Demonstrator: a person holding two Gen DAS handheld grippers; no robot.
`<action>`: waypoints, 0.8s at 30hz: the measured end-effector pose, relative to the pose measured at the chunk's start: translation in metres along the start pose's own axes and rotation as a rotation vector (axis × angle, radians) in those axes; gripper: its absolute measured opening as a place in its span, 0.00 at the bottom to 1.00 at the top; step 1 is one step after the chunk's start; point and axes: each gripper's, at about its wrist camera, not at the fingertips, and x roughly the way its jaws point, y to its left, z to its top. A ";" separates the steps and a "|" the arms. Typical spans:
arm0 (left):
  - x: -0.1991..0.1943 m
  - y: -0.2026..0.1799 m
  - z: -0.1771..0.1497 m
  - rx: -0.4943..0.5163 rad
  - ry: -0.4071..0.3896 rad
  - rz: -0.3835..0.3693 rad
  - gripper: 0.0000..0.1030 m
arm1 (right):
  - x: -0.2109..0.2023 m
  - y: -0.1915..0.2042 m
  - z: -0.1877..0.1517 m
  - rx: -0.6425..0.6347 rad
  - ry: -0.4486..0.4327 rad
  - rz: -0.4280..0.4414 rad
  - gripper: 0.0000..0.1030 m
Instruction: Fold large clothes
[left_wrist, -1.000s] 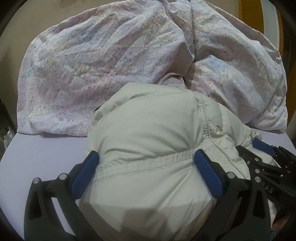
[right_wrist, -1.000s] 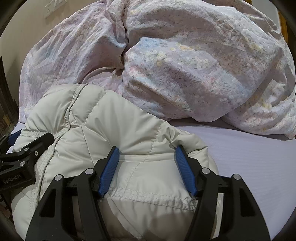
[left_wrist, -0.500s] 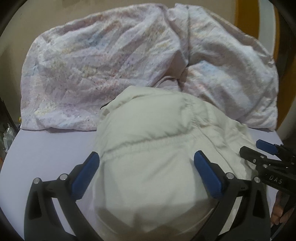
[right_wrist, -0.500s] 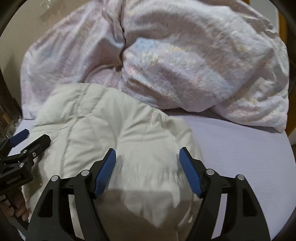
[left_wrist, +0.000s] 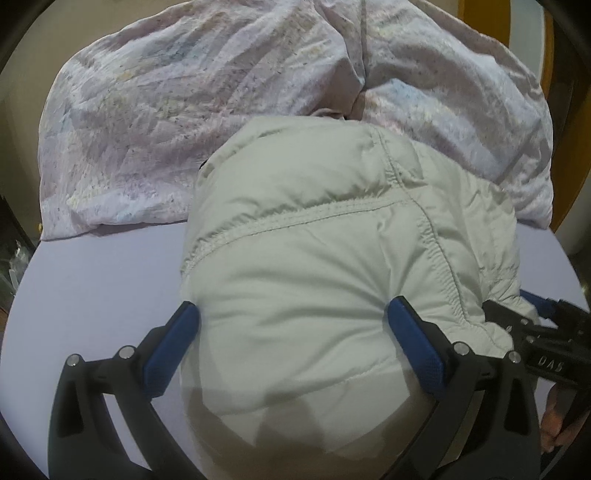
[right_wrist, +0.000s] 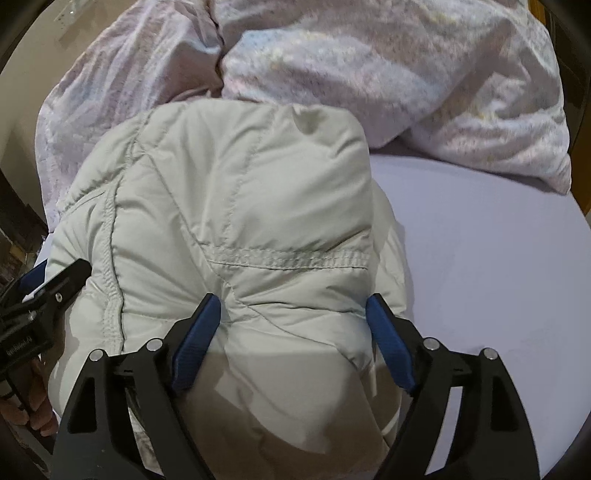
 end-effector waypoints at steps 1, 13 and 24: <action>0.000 0.001 0.002 -0.004 0.010 0.000 0.98 | 0.000 0.001 0.001 0.000 0.006 -0.005 0.81; -0.041 0.008 0.002 0.000 -0.023 0.015 0.98 | -0.052 -0.001 0.010 0.019 0.008 -0.082 0.94; -0.103 0.025 -0.019 -0.043 -0.025 -0.028 0.98 | -0.106 0.018 -0.013 -0.039 -0.044 -0.056 0.96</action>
